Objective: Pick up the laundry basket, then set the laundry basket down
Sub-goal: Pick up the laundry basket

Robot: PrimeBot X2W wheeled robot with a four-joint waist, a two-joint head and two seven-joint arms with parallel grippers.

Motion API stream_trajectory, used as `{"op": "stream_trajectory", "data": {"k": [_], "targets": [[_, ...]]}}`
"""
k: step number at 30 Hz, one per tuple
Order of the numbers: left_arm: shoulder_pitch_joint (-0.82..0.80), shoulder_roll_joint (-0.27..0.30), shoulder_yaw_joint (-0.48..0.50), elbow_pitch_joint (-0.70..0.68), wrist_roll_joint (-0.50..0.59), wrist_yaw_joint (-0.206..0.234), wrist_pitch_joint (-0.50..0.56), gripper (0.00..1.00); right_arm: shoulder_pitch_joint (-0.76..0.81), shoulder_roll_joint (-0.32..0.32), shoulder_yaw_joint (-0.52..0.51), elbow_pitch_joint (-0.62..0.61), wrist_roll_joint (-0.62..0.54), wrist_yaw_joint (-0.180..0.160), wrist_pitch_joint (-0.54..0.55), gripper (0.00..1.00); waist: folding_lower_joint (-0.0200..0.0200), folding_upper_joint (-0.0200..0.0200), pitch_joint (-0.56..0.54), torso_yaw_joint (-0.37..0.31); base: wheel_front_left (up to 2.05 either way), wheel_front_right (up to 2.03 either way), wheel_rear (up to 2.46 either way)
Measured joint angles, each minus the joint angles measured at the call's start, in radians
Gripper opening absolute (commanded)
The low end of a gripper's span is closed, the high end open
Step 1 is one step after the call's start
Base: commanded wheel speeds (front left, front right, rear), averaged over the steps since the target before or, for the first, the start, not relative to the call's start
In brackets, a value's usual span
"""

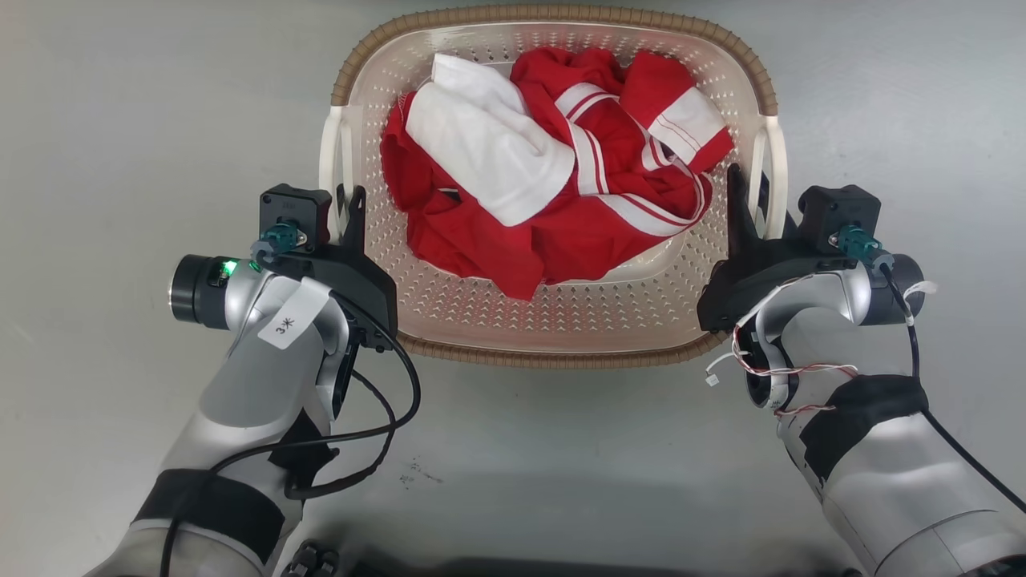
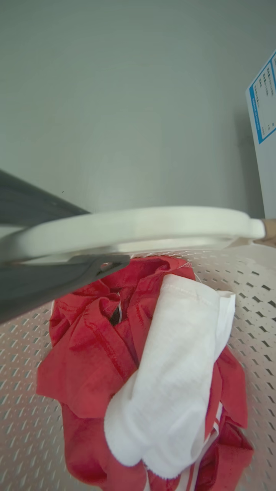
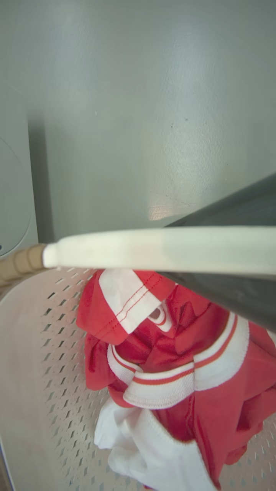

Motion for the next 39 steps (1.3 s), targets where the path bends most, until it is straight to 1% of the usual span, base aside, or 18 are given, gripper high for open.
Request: {"op": "stream_trajectory", "data": {"k": [15,20,29,39], "targets": [[0.023,0.003,-0.091,-0.019,-0.071,0.031,0.009,0.00,0.000,-0.002,0.051,0.074,0.049,0.000,0.000,0.00,0.0000,0.0000,-0.069,-0.014,0.00,0.00,0.00],[0.040,0.003,-0.111,-0.017,-0.107,0.034,0.013,0.00,0.001,-0.001,0.070,0.101,0.067,0.000,0.000,0.00,0.0000,0.0000,-0.096,-0.019,0.00,0.00,0.00],[0.085,0.003,-0.151,-0.003,-0.130,0.040,0.018,0.00,0.010,0.001,0.118,0.151,0.088,0.000,0.002,0.00,0.0000,0.0000,-0.157,-0.022,0.00,0.00,0.00],[0.164,0.000,-0.192,0.027,-0.168,0.044,0.035,0.00,0.094,0.010,0.173,0.179,0.144,0.000,0.033,0.00,-0.0001,-0.0001,-0.250,-0.026,0.00,0.00,0.00]]}}
